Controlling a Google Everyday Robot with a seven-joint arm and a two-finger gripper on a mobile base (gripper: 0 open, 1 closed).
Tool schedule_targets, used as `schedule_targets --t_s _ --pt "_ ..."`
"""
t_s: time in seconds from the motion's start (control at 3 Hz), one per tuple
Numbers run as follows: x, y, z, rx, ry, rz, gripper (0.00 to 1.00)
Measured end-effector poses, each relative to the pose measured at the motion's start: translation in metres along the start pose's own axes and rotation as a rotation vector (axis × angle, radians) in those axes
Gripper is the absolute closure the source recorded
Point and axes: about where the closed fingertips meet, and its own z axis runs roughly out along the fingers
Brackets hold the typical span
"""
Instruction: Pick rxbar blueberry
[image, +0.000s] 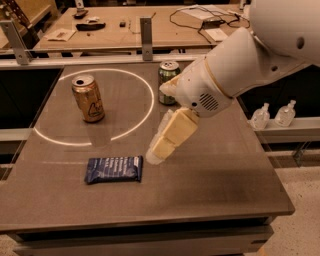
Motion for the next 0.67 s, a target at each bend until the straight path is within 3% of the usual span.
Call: schedule_targets --t_s 0.67 --pt "-0.025 0.045 0.061 -0.144 -0.033 -0.064 0.0"
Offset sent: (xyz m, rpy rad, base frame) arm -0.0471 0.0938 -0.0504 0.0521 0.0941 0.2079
